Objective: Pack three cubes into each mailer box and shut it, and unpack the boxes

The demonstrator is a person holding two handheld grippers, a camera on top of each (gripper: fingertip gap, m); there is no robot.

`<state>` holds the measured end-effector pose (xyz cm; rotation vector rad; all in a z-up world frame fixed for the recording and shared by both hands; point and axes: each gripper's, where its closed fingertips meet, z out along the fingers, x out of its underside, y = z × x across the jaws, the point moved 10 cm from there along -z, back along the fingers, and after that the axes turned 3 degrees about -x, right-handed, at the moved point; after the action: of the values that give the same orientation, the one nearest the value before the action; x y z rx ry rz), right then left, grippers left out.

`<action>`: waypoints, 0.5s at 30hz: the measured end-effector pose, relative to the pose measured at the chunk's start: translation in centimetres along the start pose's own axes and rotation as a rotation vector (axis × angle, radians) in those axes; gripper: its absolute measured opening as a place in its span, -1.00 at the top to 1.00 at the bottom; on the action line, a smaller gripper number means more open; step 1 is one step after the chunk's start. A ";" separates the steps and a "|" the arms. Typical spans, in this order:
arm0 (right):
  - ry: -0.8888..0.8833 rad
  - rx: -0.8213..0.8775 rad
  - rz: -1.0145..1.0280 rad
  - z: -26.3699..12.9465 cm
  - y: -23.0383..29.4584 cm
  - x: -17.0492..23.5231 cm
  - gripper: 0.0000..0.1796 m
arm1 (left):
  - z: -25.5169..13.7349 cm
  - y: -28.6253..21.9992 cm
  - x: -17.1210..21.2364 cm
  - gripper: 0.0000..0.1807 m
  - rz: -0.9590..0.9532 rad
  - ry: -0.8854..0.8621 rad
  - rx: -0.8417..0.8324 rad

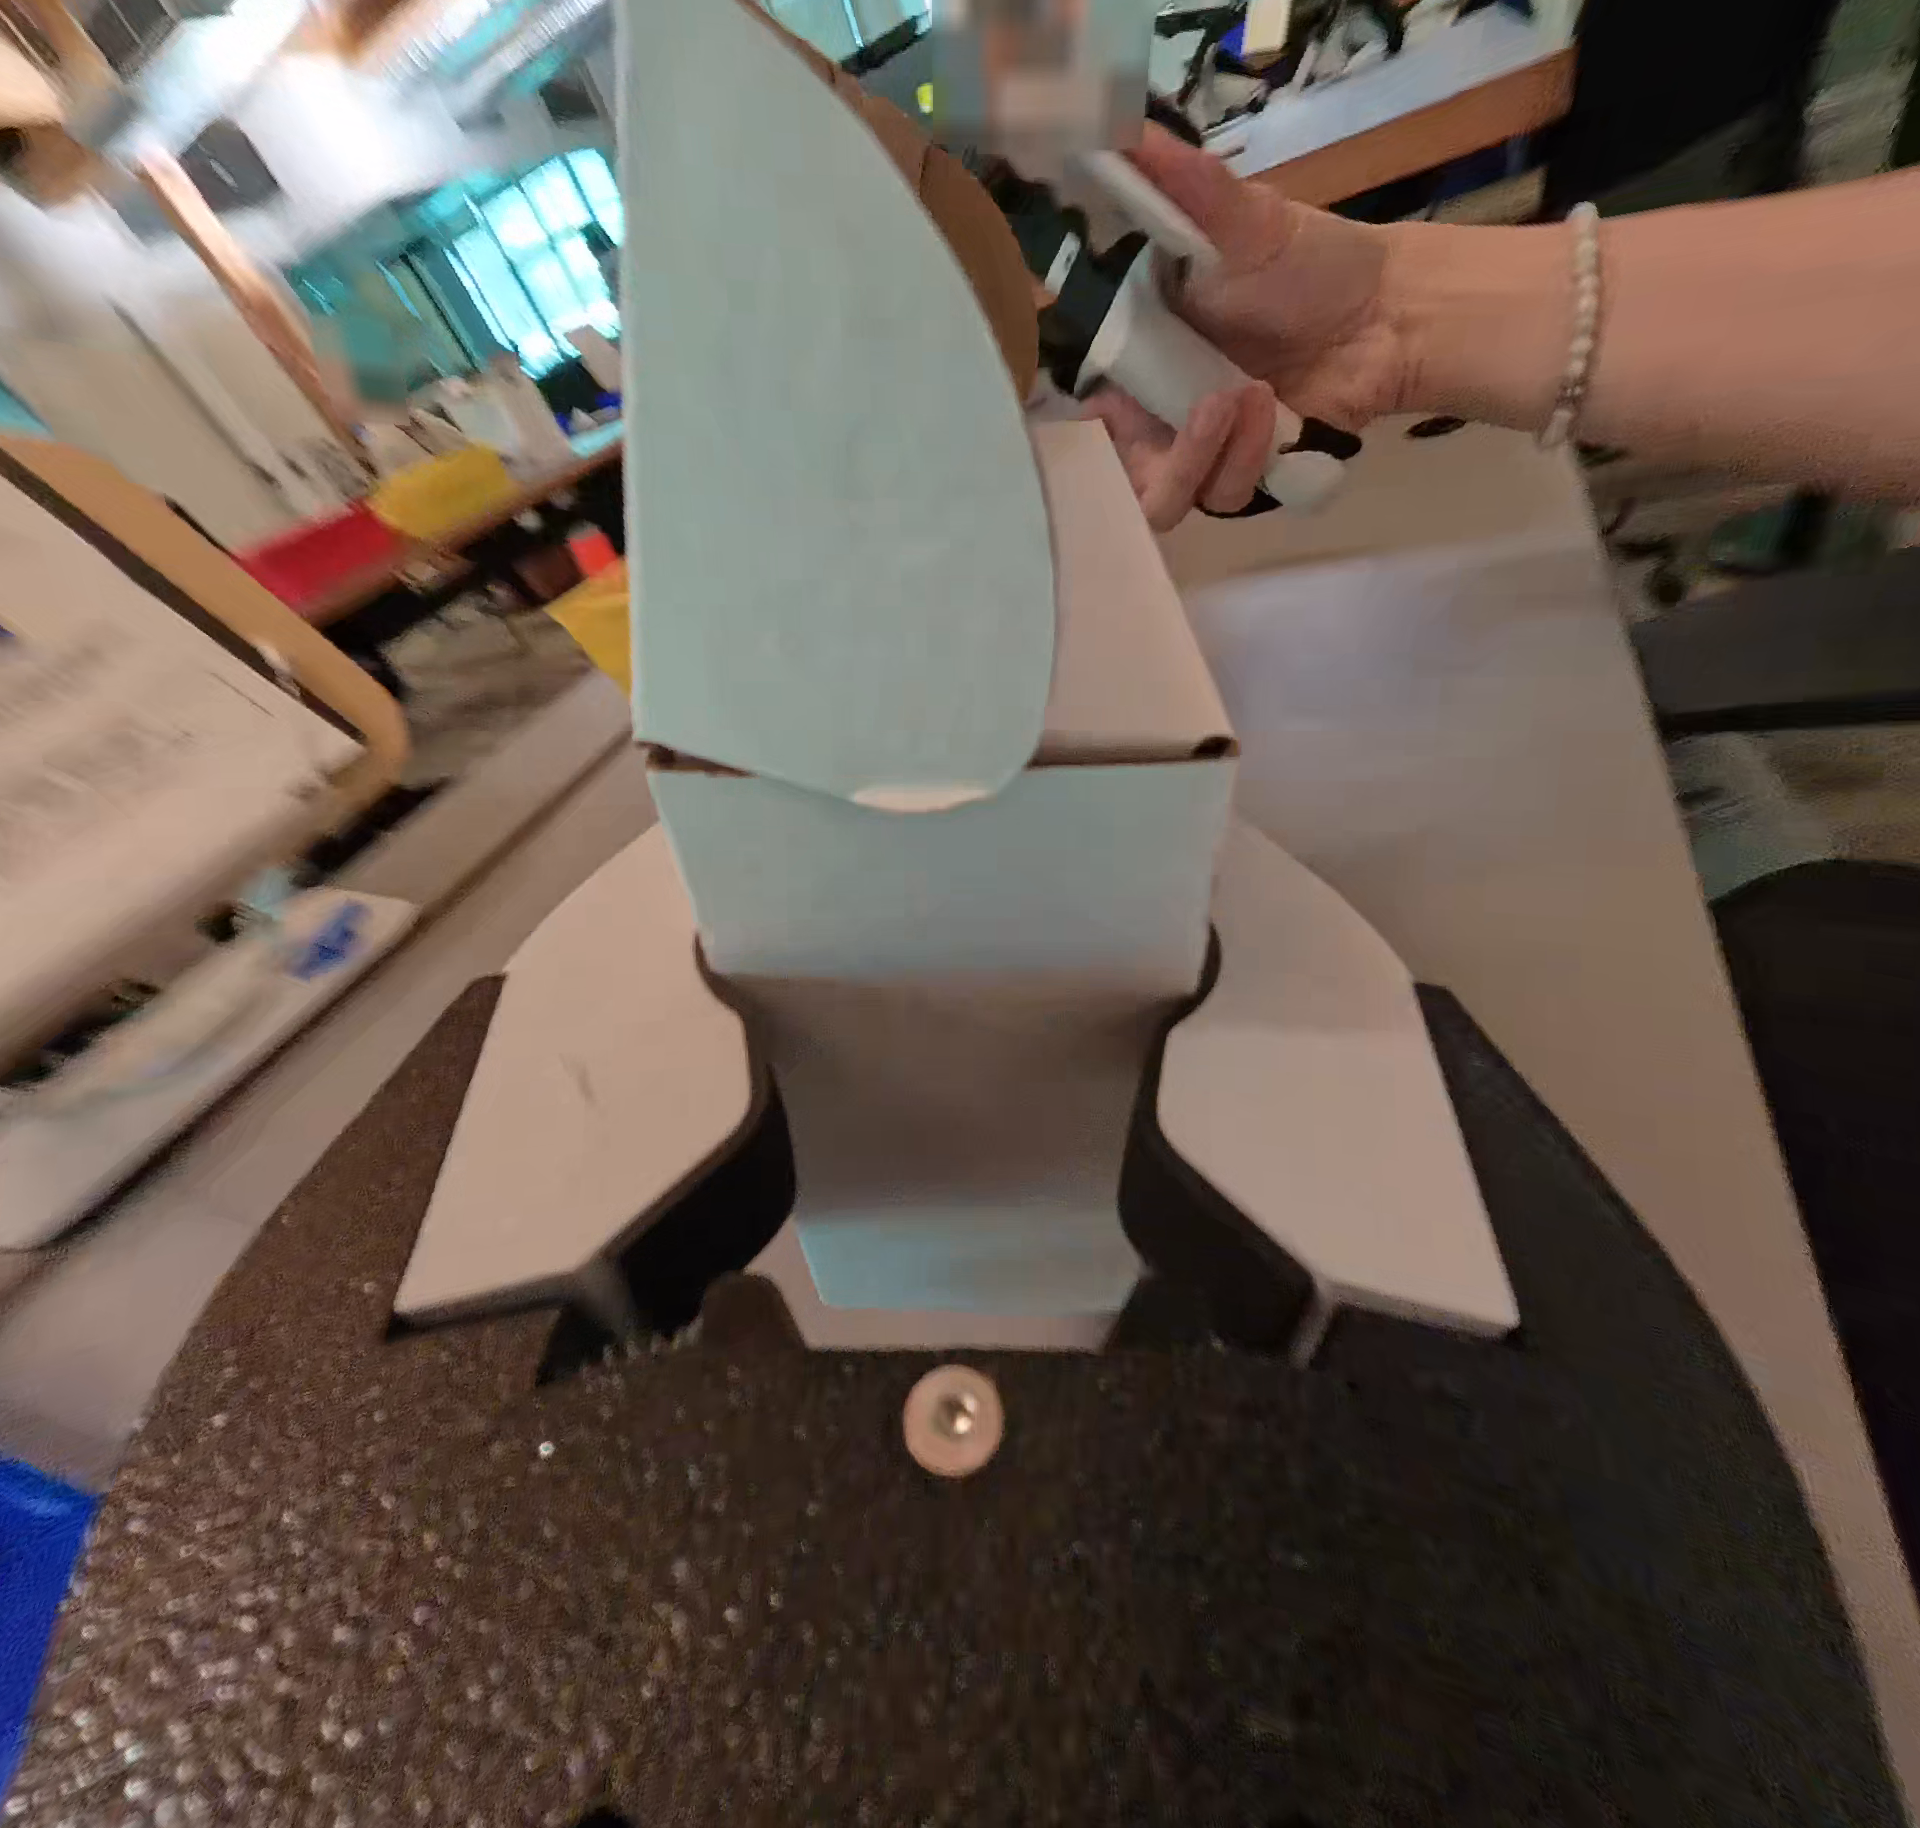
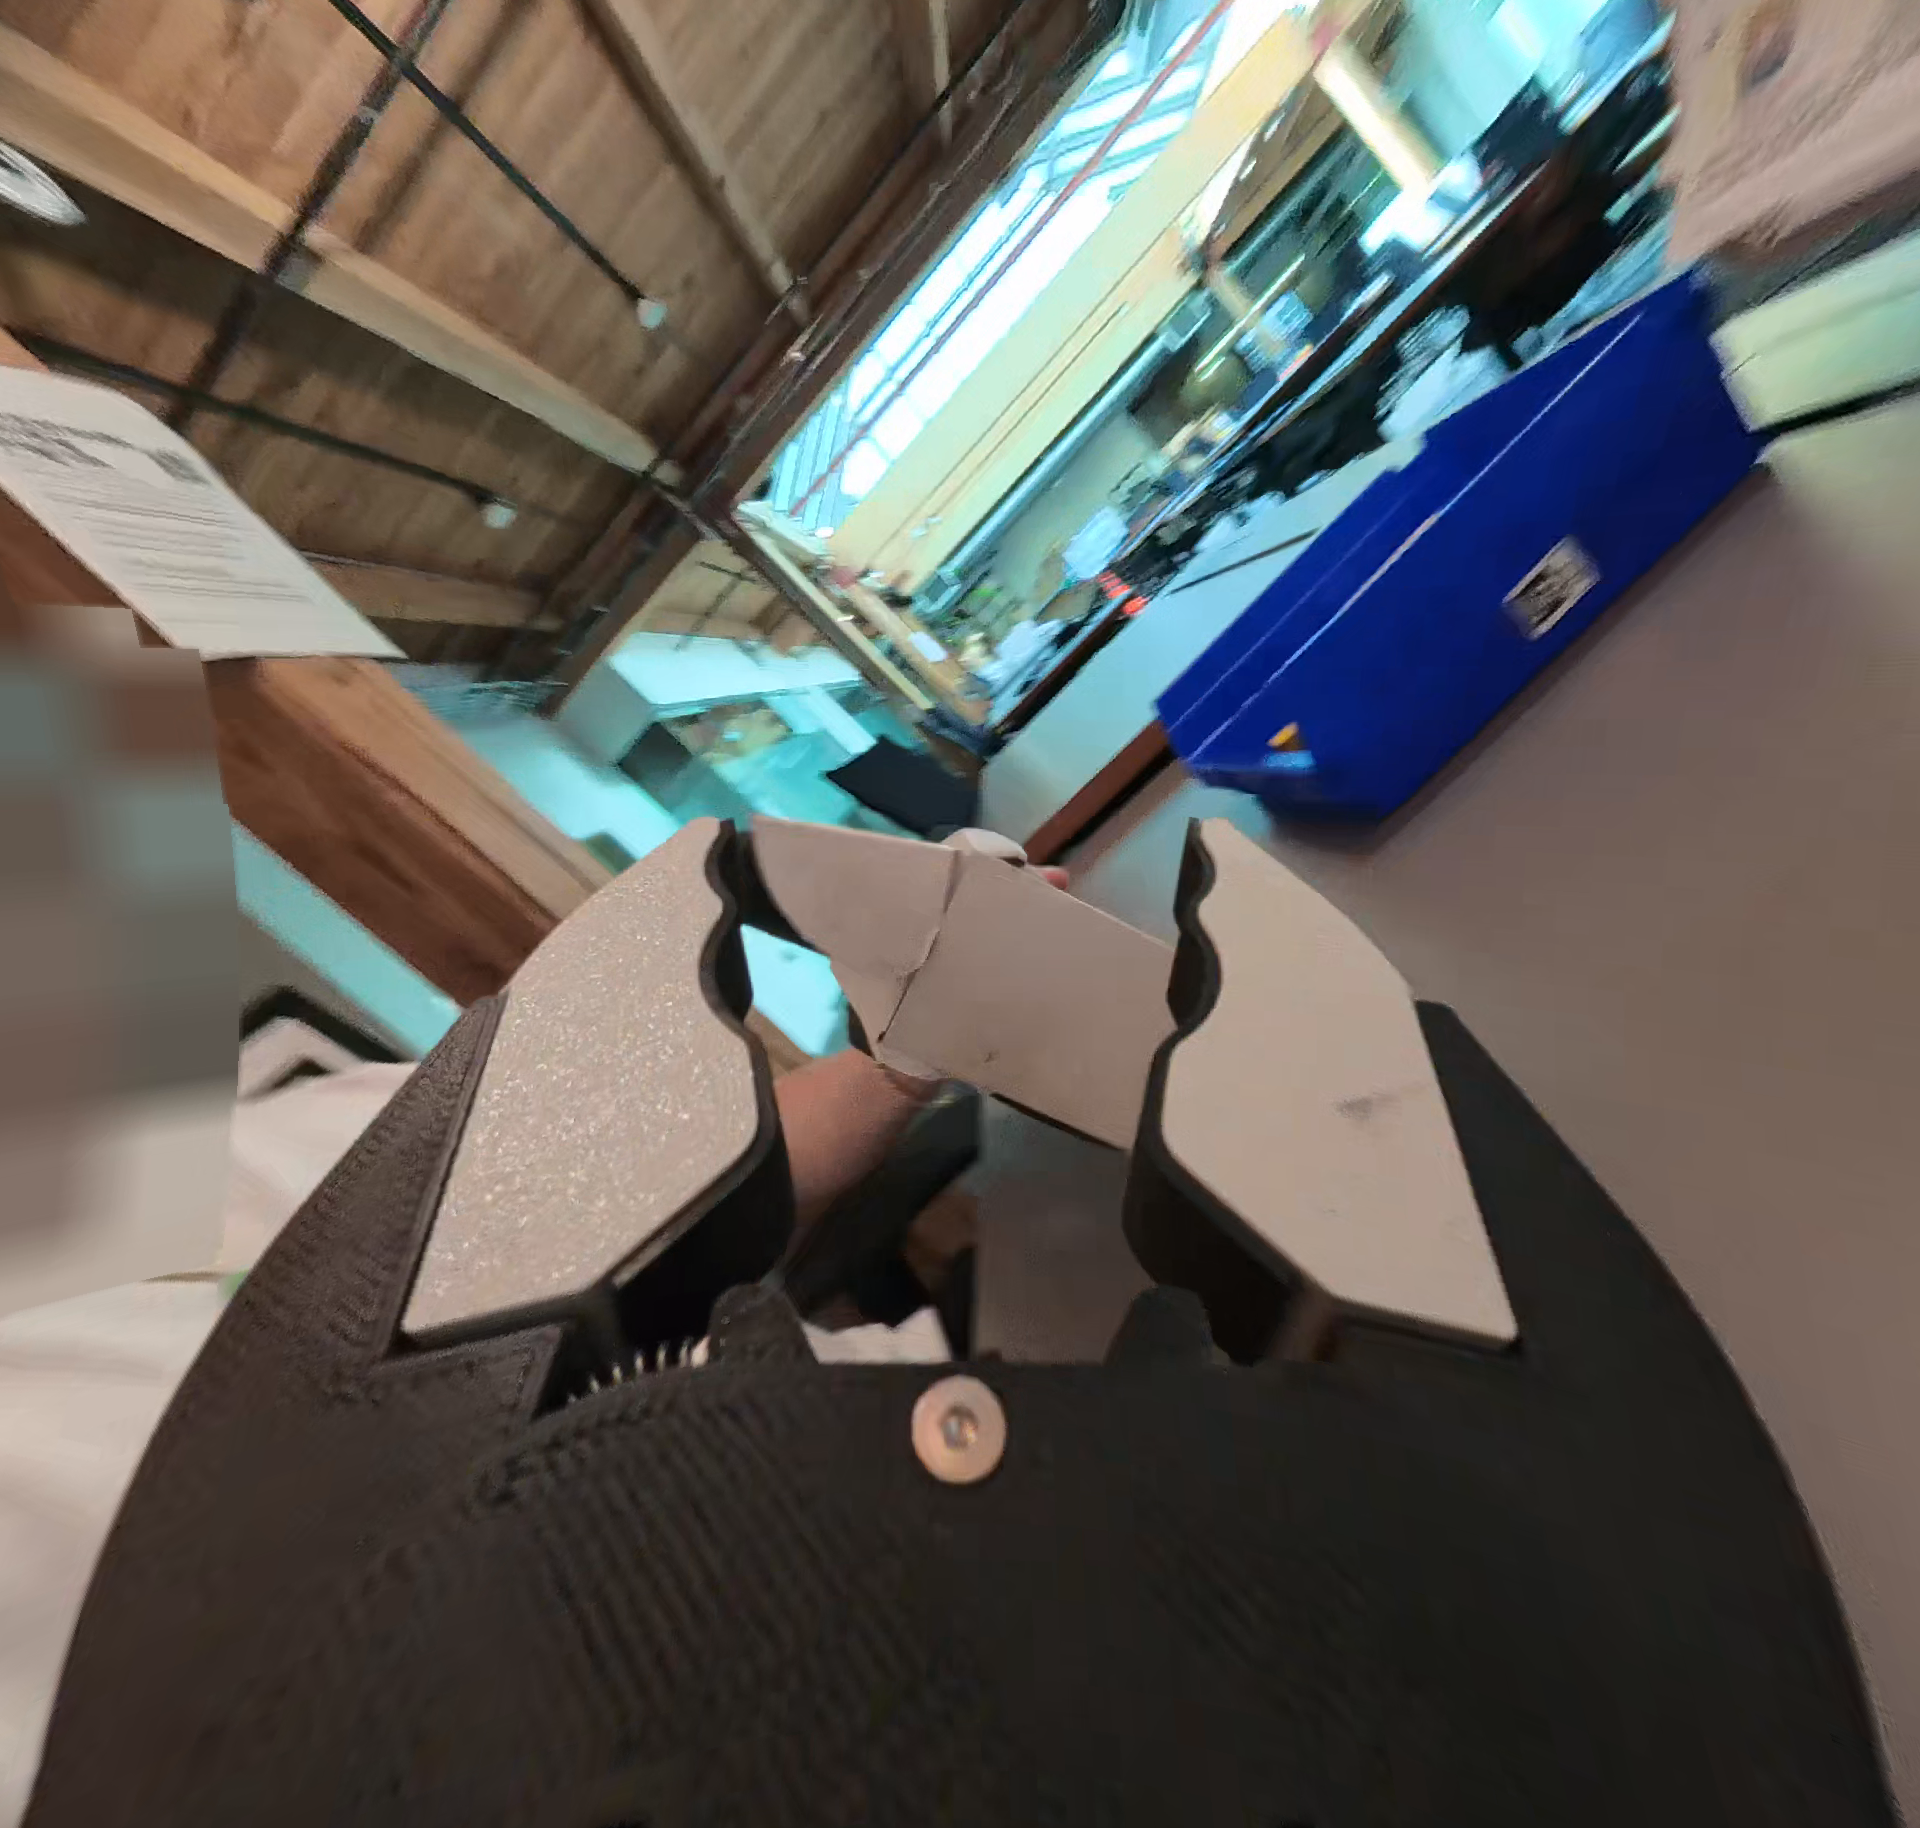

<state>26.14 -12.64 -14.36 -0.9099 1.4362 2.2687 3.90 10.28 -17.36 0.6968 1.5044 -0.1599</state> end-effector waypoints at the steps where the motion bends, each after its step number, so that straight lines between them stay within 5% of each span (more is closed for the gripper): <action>1: -0.001 0.041 -0.069 -0.4 0.5 0.3 0.11 | 0.3 0.4 0.9 0.14 -0.062 0.008 0.024; 8: -0.019 0.434 -0.446 -0.7 1.9 3.6 0.36 | 2.2 1.6 4.4 0.14 -0.252 0.161 0.123; 15: 0.002 0.543 -0.629 0.9 2.3 4.9 0.52 | 2.3 3.1 5.7 0.13 -0.456 0.284 0.184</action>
<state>20.87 -13.27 -15.69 -0.9916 1.3998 1.3380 8.00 13.44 -21.91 0.5247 1.9254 -0.5700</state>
